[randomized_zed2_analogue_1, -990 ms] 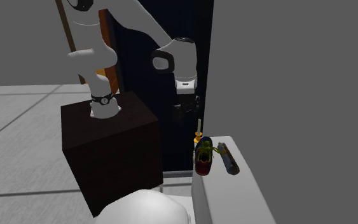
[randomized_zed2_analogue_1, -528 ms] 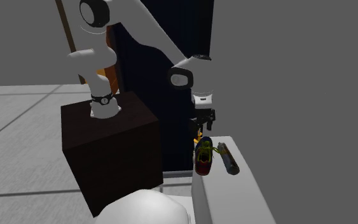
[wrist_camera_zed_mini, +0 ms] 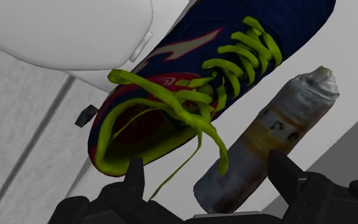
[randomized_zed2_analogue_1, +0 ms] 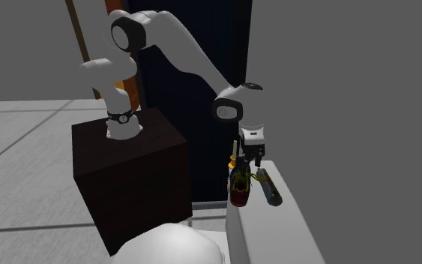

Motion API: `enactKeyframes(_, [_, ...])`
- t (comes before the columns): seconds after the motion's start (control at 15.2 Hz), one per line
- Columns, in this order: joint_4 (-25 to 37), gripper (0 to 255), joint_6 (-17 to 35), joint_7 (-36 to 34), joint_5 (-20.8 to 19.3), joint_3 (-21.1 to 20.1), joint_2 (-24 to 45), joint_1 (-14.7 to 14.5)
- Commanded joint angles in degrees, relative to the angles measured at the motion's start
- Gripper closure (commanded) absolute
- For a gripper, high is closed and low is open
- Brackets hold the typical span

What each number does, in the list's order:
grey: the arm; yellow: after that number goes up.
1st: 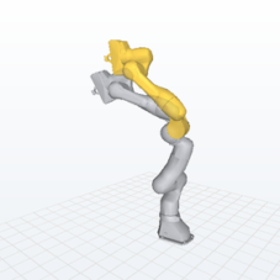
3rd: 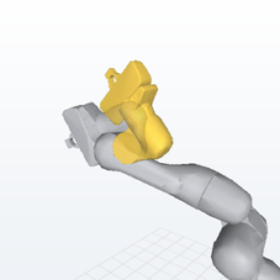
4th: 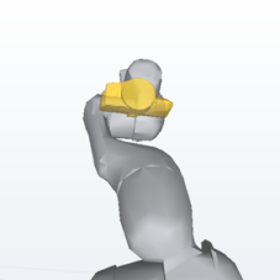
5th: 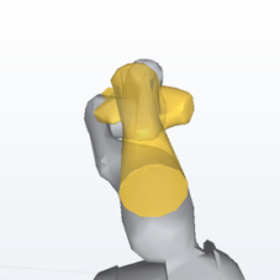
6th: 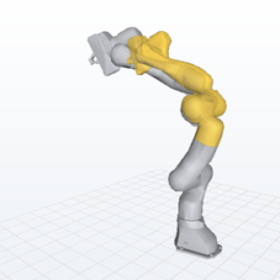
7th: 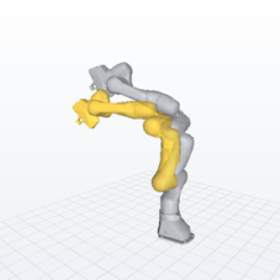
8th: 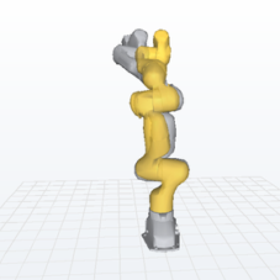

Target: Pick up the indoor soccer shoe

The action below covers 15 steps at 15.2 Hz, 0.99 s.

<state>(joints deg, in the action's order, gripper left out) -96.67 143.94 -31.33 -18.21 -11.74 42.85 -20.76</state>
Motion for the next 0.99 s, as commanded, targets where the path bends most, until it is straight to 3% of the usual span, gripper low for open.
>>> enactKeyframes(0.0, [0.46,0,0.88,-0.28,-0.33,0.35,1.30,-0.28])
enactKeyframes(0.33, [0.96,0,1.94,-0.56,-0.69,0.76,2.86,-0.57])
enactKeyframes(0.4, [0.97,255,1.89,-0.55,-0.68,0.74,2.81,-0.57])
enactKeyframes(0.92, [0.97,255,1.88,-0.58,-0.68,0.74,2.81,-0.60])
